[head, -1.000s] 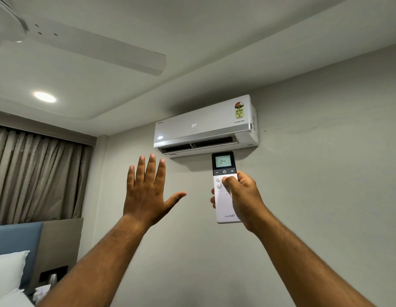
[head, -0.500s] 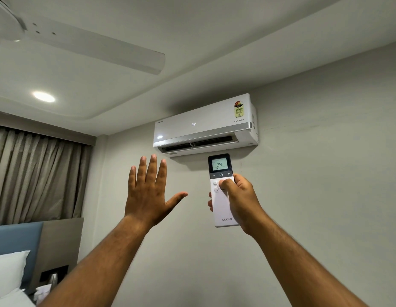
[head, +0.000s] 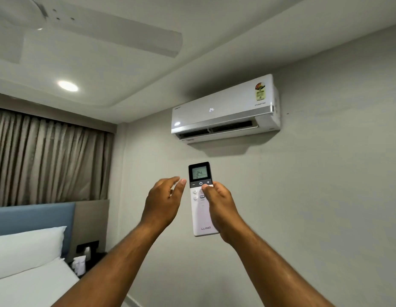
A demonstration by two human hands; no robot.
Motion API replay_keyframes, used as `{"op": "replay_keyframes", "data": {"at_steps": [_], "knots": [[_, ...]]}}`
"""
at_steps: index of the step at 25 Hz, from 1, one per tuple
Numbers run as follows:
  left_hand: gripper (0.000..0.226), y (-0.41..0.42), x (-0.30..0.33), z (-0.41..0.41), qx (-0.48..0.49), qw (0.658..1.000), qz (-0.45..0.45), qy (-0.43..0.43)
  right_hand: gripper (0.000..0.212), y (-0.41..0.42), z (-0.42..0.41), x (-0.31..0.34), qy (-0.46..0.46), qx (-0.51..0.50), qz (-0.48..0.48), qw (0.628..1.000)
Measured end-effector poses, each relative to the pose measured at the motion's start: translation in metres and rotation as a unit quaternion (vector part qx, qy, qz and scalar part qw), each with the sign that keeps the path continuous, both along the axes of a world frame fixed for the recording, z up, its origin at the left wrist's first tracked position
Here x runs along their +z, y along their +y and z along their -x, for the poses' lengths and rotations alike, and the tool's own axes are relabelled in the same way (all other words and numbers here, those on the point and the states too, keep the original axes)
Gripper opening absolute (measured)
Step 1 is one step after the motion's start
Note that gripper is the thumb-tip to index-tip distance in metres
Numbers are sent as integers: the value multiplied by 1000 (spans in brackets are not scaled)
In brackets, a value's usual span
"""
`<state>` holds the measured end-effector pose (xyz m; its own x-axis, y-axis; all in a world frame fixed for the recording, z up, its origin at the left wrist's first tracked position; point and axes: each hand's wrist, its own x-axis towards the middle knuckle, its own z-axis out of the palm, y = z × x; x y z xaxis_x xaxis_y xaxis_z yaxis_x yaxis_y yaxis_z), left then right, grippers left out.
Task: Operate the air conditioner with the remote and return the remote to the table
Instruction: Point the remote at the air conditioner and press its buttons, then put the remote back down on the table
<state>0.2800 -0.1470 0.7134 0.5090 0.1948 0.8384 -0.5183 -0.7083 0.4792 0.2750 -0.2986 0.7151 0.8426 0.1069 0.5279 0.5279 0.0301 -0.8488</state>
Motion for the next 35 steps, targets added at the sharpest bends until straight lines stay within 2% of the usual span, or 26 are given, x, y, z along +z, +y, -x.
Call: {"op": "replay_keyframes", "data": {"at_steps": [2, 5, 11, 15, 19, 26, 32, 35], "knots": [[23, 7, -17, 12, -59, 996, 64, 30, 22, 23, -3, -14, 12, 29, 4, 1000], [26, 32, -51, 29, -63, 985, 140, 77, 23, 63, -5, -45, 57, 79, 8, 995], [27, 98, -122, 68, 15, 954, 262, 143, 21, 143, 1, -119, 140, 185, 16, 973], [20, 135, -184, 98, 87, 924, 313, 202, 33, 188, 13, -185, 211, 253, 64, 942], [24, 158, -244, 127, 133, 890, 356, 253, 31, 216, 26, -249, 246, 293, 123, 916], [14, 170, -391, 179, 249, 796, 449, 321, 22, 232, 59, -404, 367, 304, 185, 859], [14, 142, -546, 225, 319, 714, 473, 407, 14, 215, 102, -557, 468, 308, 261, 786], [14, 126, -614, 244, 350, 675, 483, 434, 13, 202, 122, -620, 490, 297, 298, 764]]}}
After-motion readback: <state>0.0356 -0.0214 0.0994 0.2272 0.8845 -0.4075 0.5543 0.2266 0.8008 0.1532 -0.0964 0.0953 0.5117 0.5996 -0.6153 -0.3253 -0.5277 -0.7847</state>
